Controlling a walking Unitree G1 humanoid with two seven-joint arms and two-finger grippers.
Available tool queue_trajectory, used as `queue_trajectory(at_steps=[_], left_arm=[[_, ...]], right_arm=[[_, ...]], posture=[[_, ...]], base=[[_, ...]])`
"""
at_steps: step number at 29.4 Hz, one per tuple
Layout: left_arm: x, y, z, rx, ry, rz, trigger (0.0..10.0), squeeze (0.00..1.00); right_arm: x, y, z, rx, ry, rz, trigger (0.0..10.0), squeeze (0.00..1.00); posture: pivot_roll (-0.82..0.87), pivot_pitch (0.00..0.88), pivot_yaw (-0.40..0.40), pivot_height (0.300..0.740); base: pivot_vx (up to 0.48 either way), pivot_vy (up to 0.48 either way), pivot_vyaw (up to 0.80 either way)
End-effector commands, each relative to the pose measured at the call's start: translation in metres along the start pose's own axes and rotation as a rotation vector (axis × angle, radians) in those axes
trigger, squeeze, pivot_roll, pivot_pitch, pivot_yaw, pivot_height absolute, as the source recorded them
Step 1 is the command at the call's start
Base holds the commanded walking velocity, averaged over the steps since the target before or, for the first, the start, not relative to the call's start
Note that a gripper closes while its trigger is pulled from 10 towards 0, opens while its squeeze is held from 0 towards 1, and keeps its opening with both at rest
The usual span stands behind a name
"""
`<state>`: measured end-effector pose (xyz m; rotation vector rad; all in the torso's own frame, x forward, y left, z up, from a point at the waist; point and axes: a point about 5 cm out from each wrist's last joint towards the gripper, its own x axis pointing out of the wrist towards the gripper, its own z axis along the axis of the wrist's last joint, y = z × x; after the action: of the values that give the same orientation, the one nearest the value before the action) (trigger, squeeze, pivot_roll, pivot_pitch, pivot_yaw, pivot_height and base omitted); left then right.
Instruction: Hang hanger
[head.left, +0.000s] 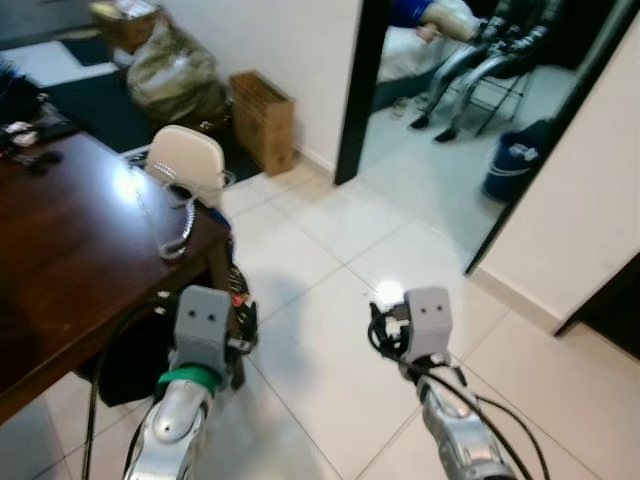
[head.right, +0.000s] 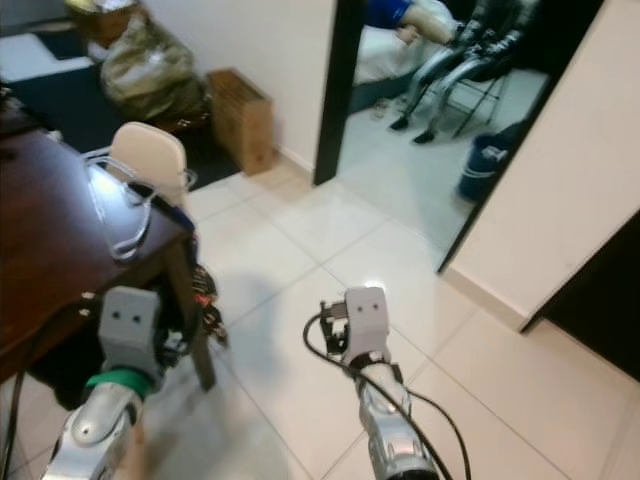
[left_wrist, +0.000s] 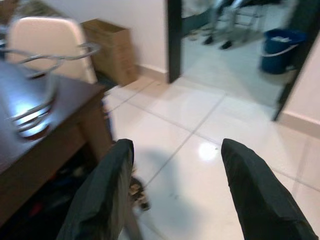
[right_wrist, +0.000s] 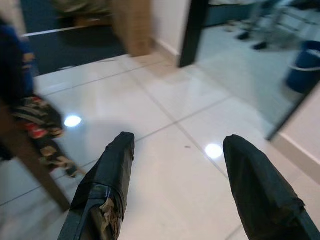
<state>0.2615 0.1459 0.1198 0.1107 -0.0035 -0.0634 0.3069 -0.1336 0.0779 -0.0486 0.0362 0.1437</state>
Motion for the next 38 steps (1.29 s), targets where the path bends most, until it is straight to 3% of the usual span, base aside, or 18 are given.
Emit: queue_trajectory(at_steps=[1,38], left_arm=[[-0.0028,0.0008,-0.0065,-0.005,0.032,-0.003,10.0,0.0],[-0.0029,-0.0018,-0.0078,0.02,0.039,-0.04,10.0,0.0]], right_arm=[[-0.0026,0.0022,-0.0061,0.006,0.026,0.002,10.0,0.0],[-0.0018,0.006,-0.0007,-0.005,-0.003,0.018,10.0,0.0]], posture=[[0.02,0.024,0.03,0.74],[0.02,0.025,0.03,0.74]], base=[[0.0,0.0,-0.79],[0.0,0.0,-0.79]])
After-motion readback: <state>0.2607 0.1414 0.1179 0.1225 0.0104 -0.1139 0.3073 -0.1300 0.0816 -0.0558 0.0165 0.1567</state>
